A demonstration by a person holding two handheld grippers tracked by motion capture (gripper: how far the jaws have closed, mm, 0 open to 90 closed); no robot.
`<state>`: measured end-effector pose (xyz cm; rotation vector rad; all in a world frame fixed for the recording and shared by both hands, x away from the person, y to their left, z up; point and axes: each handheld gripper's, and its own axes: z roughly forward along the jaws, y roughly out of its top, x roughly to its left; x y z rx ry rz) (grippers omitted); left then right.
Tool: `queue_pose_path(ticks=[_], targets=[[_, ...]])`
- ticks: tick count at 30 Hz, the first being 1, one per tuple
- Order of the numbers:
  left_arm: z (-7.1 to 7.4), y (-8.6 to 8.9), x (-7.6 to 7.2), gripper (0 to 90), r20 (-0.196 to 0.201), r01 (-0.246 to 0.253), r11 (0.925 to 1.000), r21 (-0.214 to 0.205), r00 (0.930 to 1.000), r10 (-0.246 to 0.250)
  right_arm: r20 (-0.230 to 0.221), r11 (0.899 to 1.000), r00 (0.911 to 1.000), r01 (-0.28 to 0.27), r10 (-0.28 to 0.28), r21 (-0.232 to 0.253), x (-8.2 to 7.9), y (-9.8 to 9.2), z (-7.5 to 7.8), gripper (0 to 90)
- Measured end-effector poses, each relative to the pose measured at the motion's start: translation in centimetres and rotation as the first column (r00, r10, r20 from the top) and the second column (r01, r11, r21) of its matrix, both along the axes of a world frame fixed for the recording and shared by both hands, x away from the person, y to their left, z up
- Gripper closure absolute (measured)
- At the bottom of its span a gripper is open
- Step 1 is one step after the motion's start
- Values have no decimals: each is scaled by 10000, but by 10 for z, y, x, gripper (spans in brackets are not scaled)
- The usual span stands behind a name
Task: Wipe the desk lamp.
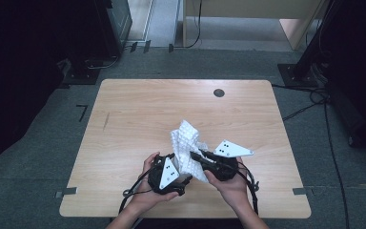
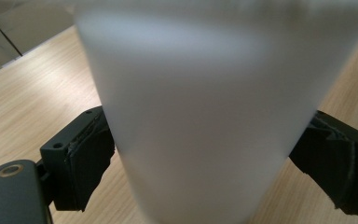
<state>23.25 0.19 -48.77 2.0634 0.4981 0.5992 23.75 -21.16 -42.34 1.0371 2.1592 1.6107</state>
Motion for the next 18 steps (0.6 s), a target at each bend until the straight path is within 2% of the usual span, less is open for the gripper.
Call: queue_pose_path(ticks=[1,2,3,4,5,6,7,9,10,11,12,13,15,18], targets=[[1,1,-1,99,28,22,9999,-160,10000,-22,38,10000,10000,13,-13,-60,0,1,0,796],[5,6,-3,214,346,-84,9982,-599,9993,105,19,9998,10000,88,-87,-198,0,2,0,795],[10,9,-2,683,285,-441,9928,-1114,9985,476,42,9990,9993,368,-367,-250,3,-2,-3,797],[14,12,-1,683,87,-438,9886,-1439,9989,455,42,9990,9993,368,-367,-250,3,-2,-3,797],[17,15,2,636,16,-402,9851,-1671,9992,410,-142,9987,9990,417,-421,-295,5,-4,-5,796],[17,15,4,517,74,-525,9878,-1469,9985,542,-92,9988,9989,458,-460,-191,8,-7,-9,796],[15,16,6,411,-162,-453,9890,-1407,9989,434,-118,9991,9990,422,-423,-41,9,-9,-10,796],[9,17,7,411,-212,-433,9906,-1297,9989,409,-333,9993,9990,315,-308,205,11,-13,-9,795],[7,17,8,399,-324,-429,9908,-1284,9987,391,-258,9992,9992,298,-291,277,11,-16,-7,795],[5,16,9,385,-481,-332,9908,-1310,9985,271,-173,9983,9995,265,-256,513,11,-19,-4,796],[4,15,10,320,-587,-276,9908,-1325,9981,200,-24,9945,9992,392,-392,970,11,-29,5,797],[3,14,11,320,-617,-223,9910,-1321,9980,143,-24,9945,9992,392,-392,970,11,-29,5,797],[0,11,14,239,-1022,-32,9888,-1491,9947,-121,72,9907,9968,786,-799,1112,12,-39,13,798],[-4,5,21,148,-1357,1,9896,-1440,9906,-198,69,9892,9927,1190,-1201,857,14,-47,15,798]])
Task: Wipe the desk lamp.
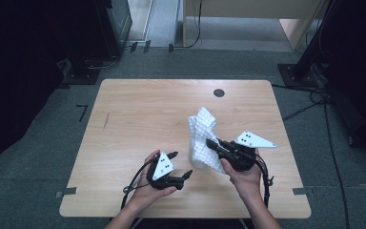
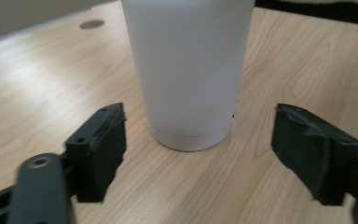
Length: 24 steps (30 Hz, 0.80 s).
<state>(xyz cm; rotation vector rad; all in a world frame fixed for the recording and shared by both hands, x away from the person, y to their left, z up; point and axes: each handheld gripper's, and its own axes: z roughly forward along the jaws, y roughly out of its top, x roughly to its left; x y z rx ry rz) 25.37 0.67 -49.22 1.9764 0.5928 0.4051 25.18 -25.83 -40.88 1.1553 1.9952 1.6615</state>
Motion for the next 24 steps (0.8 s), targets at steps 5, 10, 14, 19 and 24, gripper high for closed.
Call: queue_pose_path(ticks=[5,10,14,19,24], targets=[[-1,-15,17,133,-132,-226,9997,-104,9997,225,198,9921,9959,901,-887,-868,9,-4,1,795],[-3,-31,32,110,-225,-131,9999,-102,9997,129,-624,9891,9945,759,-842,-1262,22,-5,-12,792],[-5,-44,38,102,-66,121,9999,-7,9999,-121,-1007,9936,9922,641,-734,-927,29,-9,-21,793],[-10,-56,47,75,-225,162,9996,-217,9996,-167,-1012,9927,9914,727,-824,-959,28,-8,-21,797],[-13,-57,50,77,-125,331,9990,-310,9994,-335,-992,9938,9914,775,-852,-791,28,-9,-23,798]])
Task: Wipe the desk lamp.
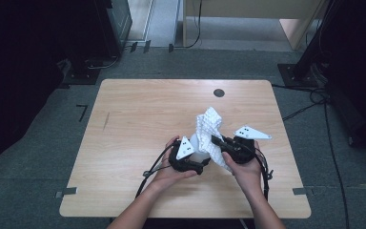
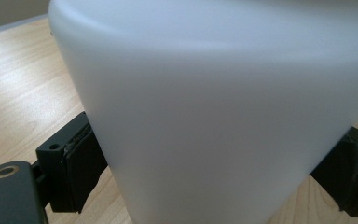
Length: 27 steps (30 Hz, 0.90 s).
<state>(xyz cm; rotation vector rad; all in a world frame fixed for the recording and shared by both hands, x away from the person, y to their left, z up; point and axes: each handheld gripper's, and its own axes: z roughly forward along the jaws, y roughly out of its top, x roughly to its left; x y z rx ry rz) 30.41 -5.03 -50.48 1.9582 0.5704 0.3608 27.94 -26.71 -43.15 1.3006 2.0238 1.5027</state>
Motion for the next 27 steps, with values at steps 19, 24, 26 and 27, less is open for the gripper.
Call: queue_pose_path(ticks=[19,24,26,27], targets=[[36,59,-48,82,-76,-184,9650,2616,9997,211,-534,9871,9857,-1589,1597,188,-18,42,-3,795],[35,62,-49,82,-205,-118,9688,2474,9996,174,-484,9878,9866,-1551,1557,151,-22,48,-2,794],[34,58,-49,83,-231,-55,9634,2679,9997,121,-361,9848,9844,-1709,1721,319,-24,49,0,794],[33,55,-49,82,-228,-42,9599,2802,9997,110,-313,9830,9833,-1780,1795,449,-25,49,1,794]])
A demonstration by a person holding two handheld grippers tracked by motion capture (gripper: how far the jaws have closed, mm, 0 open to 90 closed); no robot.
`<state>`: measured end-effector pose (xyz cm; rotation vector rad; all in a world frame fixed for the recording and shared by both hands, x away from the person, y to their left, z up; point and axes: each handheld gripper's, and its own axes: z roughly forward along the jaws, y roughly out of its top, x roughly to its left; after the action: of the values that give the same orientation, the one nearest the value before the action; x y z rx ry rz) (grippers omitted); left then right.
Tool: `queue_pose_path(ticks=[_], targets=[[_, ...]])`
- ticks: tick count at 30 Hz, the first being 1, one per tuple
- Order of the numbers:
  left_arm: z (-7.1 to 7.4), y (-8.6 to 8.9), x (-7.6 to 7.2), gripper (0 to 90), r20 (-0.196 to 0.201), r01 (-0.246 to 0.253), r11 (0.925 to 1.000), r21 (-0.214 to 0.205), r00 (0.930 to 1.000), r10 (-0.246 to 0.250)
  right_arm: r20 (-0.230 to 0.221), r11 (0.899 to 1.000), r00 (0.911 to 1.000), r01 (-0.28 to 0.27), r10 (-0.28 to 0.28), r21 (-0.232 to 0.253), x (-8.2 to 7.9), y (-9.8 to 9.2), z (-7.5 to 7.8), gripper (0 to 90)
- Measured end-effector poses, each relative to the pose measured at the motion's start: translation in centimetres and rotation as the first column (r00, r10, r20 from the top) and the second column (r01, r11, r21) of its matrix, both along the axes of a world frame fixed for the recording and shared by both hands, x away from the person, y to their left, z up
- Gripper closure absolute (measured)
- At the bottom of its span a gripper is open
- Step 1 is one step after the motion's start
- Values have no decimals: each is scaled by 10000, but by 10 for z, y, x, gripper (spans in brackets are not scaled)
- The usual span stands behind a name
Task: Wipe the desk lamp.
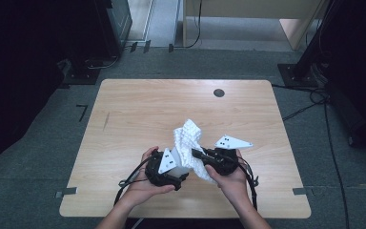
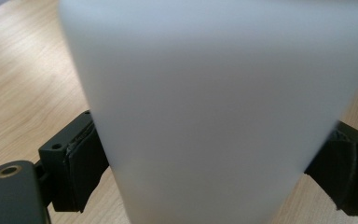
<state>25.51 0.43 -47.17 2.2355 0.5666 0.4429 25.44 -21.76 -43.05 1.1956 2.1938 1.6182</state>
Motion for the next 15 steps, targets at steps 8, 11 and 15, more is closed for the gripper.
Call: queue_pose_path(ticks=[8,11,15], targets=[[-4,-8,-2,83,-31,251,9992,-307,9997,-252,738,9971,9973,110,-54,-755,-10,16,8,793],[-4,-6,-3,83,-48,275,9982,-524,9996,-278,754,9955,9970,230,-161,-916,-9,13,6,794],[-1,-4,-5,82,98,326,9978,-584,9994,-321,707,9938,9970,390,-317,-1043,-6,7,5,793]])
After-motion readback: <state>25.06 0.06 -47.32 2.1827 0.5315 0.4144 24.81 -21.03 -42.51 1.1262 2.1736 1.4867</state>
